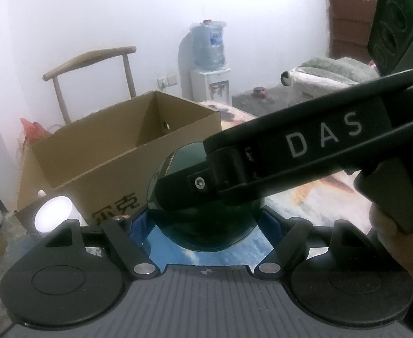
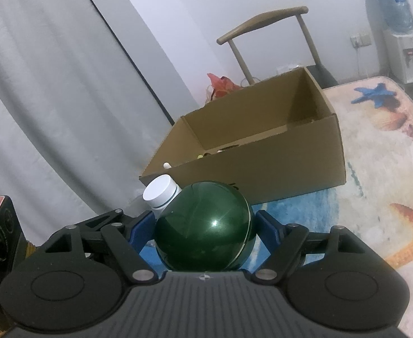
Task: Organize rigid objects
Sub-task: 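Carry the green sphere with the right gripper over the box, then lower the sphere into the box and open the right gripper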
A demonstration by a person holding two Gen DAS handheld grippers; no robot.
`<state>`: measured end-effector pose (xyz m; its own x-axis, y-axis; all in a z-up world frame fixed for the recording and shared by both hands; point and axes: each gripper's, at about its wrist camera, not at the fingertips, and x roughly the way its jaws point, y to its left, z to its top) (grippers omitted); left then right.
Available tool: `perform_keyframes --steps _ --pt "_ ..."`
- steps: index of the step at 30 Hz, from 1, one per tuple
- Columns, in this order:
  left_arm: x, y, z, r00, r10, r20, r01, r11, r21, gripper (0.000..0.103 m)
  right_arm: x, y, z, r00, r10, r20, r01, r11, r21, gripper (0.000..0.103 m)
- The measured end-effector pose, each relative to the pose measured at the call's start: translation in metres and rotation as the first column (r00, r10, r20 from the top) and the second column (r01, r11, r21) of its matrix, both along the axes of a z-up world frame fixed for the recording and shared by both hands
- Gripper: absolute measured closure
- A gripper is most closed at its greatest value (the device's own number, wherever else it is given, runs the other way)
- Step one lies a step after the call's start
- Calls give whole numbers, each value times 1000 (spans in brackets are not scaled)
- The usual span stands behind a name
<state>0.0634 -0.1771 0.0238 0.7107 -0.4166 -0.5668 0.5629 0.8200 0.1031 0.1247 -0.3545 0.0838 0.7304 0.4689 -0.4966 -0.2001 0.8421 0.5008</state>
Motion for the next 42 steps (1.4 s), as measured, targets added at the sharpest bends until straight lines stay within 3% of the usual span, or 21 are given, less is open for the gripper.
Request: perform_keyframes --steps 7,15,25,29,33,39,42 --pt "-4 1 7 1000 7 26 -7 1000 0 24 -3 4 8 1000 3 22 -3 1000 -10 22" --pt "9 2 36 996 18 89 -19 1000 8 24 10 10 41 995 30 91 -24 998 -62 22" --pt "81 4 81 993 48 108 -51 998 25 24 90 15 97 987 109 117 -92 985 -142 22" --pt "136 5 87 998 54 22 -55 997 58 24 145 13 99 991 127 50 -120 984 -129 22" --pt "199 6 77 987 76 -139 -68 996 64 24 207 8 82 989 139 -53 -144 984 -101 22" --pt "276 4 35 921 125 -370 -100 991 86 24 280 -1 28 963 141 -230 -156 986 -50 22" --pt "298 4 13 885 150 -440 -116 988 104 24 305 -7 2 941 145 -305 -158 987 -18 22"
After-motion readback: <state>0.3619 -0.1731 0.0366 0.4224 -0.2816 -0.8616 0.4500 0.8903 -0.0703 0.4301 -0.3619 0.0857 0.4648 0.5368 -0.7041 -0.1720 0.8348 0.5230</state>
